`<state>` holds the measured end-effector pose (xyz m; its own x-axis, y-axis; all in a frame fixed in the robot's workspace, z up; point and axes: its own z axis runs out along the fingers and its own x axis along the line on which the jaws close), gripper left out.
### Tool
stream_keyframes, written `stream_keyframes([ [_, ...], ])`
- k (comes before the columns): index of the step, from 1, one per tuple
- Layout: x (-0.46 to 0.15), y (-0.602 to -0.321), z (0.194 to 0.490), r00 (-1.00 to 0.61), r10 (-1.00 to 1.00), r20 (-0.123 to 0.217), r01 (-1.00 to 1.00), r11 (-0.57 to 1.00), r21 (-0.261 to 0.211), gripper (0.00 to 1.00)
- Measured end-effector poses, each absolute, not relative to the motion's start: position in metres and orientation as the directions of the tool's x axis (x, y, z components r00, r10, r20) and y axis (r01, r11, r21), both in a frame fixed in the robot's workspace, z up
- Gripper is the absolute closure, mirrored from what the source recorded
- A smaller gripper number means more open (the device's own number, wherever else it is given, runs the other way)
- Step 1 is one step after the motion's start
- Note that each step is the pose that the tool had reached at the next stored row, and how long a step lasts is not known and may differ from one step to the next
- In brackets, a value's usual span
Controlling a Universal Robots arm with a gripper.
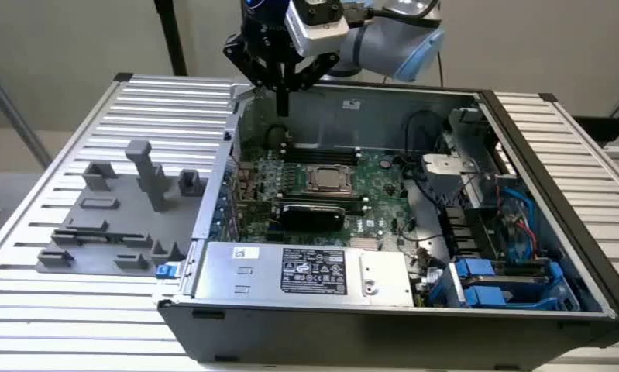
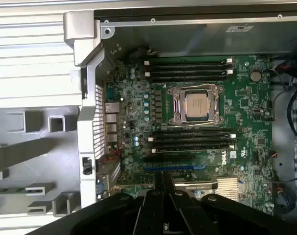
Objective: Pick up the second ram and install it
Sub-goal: 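Reach for the second ram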
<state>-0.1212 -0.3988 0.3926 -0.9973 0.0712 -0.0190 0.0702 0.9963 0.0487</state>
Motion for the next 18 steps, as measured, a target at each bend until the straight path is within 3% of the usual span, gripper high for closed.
stream_keyframes([
  [18, -0.132, -0.403, 0.393, -0.997, 0.071, -0.019, 0.070, 0.996, 0.049, 1.00],
])
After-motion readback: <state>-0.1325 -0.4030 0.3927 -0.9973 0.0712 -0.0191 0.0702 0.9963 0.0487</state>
